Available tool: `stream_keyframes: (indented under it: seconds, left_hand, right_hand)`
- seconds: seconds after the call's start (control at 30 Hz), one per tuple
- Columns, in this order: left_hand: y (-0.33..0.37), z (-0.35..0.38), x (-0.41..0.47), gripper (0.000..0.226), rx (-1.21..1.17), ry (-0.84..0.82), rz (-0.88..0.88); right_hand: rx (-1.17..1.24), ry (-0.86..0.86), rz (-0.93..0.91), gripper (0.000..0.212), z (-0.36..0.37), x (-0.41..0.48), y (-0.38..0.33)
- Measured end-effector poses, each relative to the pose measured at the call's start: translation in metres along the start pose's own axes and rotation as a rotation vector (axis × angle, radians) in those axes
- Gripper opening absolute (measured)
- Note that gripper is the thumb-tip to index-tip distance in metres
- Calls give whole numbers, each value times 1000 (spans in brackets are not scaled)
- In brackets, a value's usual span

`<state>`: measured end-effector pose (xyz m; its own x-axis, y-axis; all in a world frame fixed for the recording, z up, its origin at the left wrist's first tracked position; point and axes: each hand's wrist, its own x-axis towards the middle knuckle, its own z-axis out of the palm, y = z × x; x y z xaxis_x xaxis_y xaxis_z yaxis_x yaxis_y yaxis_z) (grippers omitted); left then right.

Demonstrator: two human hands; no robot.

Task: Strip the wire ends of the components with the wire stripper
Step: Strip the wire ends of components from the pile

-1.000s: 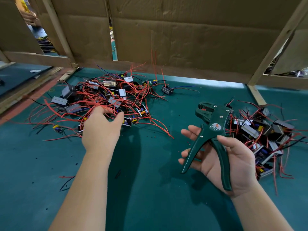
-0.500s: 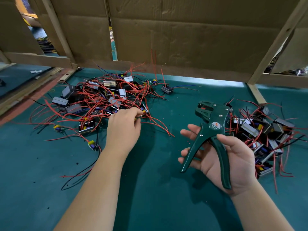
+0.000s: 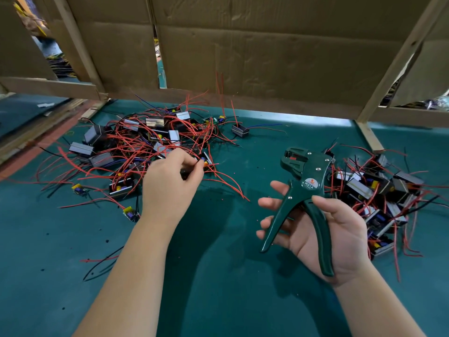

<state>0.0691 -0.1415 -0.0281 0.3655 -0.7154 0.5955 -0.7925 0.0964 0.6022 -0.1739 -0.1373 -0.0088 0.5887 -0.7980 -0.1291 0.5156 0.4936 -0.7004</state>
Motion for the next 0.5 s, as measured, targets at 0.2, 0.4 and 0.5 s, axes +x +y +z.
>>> stream_keyframes:
  seconds: [0.2, 0.4, 0.5]
  left_hand:
    - [10, 11, -10, 20, -274, -330, -49]
    - [14, 13, -12, 20, -471, -419, -134]
    - [19, 10, -9, 11, -568, -421, -156]
  right_hand:
    - [-4, -13, 12, 90, -1, 1, 1]
    - [-10, 2, 37, 93, 0, 3, 1]
    - [-35, 16, 76, 94, -1, 3, 2]
